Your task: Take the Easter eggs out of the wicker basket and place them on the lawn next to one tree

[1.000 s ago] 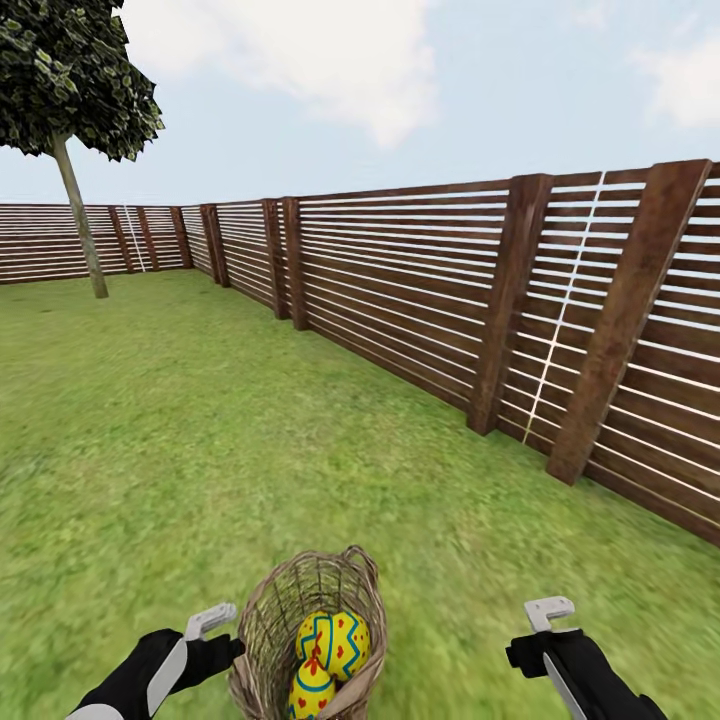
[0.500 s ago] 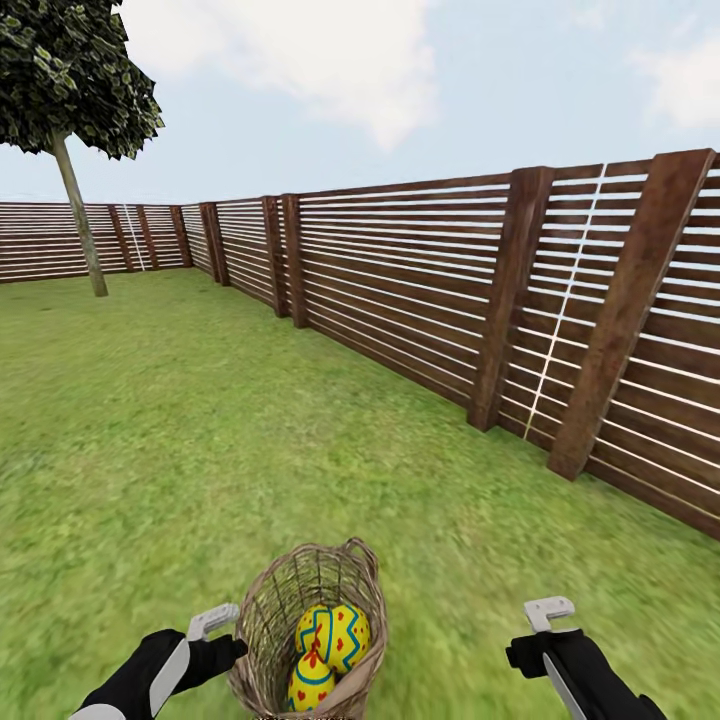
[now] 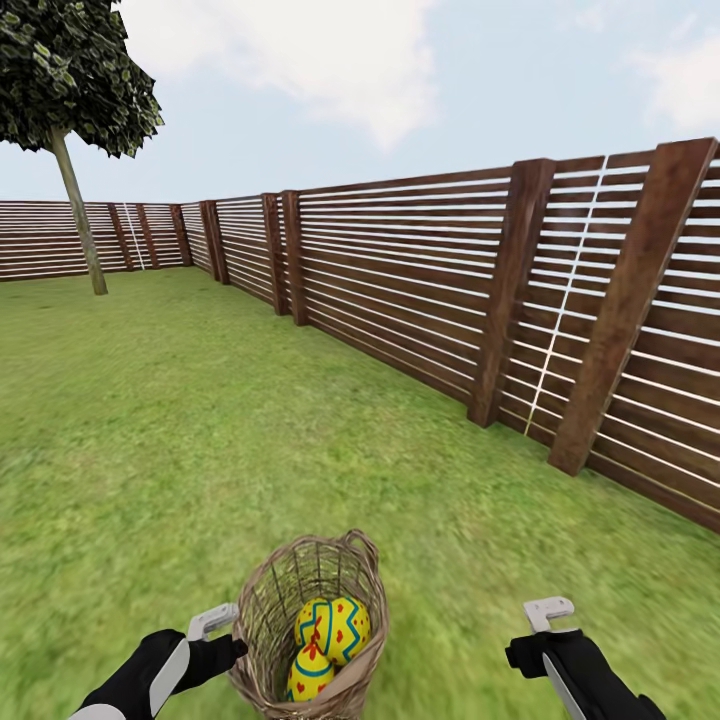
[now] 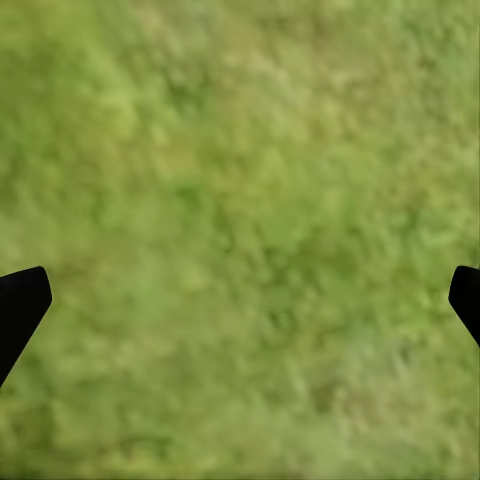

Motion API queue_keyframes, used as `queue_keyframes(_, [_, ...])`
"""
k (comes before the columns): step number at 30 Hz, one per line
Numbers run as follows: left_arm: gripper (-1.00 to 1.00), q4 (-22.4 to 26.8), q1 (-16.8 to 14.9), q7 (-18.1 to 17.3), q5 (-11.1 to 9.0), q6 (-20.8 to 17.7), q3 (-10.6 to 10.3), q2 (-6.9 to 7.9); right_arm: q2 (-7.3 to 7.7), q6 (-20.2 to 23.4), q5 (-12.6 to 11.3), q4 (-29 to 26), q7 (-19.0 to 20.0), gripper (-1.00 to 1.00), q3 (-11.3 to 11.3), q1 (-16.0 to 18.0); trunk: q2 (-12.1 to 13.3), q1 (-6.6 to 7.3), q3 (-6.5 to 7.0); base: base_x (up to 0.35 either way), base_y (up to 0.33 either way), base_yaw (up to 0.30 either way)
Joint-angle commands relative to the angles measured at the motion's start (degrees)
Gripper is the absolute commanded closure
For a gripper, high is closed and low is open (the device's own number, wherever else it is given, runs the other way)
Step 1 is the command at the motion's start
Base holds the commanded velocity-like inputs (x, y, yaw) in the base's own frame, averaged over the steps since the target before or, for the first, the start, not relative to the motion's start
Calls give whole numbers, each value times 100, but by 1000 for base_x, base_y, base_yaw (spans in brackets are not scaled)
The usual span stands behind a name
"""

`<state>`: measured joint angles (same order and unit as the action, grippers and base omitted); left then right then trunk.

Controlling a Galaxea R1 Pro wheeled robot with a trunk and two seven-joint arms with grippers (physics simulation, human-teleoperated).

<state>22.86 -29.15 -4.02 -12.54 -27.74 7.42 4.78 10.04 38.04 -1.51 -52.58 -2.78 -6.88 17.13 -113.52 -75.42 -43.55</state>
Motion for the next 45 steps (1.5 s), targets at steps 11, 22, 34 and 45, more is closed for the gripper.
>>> queue_keyframes(11, [-100, 7, -2, -27, -12, 129, 40, -60, 7, 29, -16, -9, -29, -100, -24, 5, -165, -88, -78, 0, 0, 0])
queue_keyframes(22, [100, 7, 3, -29, -25, 173, 40, -96, 15, 31, -16, -9, -29, -100, -18, 7, -165, -88, -78, 0, 0, 0])
queue_keyframes(34, [100, 0, 2, -29, -52, 181, 49, -106, 7, 32, -12, -6, -29, -100, -26, 8, -165, -88, -78, 0, 0, 0])
queue_keyframes(45, [100, -1, 2, -29, -56, 181, 49, -161, 5, 28, -16, -6, -29, -100, -36, 5, -124, -66, -60, 0, 0, 0])
